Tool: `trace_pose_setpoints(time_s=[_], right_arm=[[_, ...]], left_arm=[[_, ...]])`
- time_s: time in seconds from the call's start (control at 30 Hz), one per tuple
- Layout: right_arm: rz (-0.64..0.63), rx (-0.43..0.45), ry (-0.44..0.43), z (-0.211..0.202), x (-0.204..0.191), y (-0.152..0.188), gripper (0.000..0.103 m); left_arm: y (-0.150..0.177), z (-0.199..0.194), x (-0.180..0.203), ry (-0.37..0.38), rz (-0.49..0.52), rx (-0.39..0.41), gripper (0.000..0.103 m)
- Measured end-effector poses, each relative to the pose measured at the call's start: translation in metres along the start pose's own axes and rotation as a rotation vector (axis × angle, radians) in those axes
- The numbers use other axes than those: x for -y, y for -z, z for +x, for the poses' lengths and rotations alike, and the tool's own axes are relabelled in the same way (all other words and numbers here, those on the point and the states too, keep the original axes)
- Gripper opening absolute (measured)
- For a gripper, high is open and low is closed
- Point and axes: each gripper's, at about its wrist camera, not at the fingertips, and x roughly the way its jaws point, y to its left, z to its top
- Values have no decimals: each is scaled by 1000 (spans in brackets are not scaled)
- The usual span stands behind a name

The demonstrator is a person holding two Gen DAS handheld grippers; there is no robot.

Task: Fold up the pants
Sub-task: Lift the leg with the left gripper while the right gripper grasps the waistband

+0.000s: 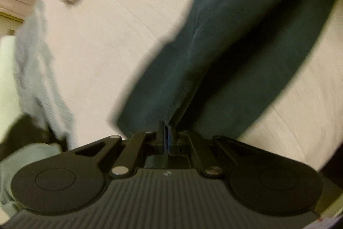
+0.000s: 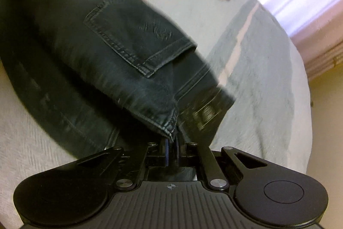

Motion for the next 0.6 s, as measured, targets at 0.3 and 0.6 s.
trace_pose_setpoints(time_s=[0.3, 0.6], right_arm=[[461, -99, 77, -30, -3, -3, 36], [1507, 209, -240, -25, 33, 39, 54]], left_arm=[[27, 15, 18, 36, 49, 68, 0], [20, 10, 17, 44, 66, 64, 0]])
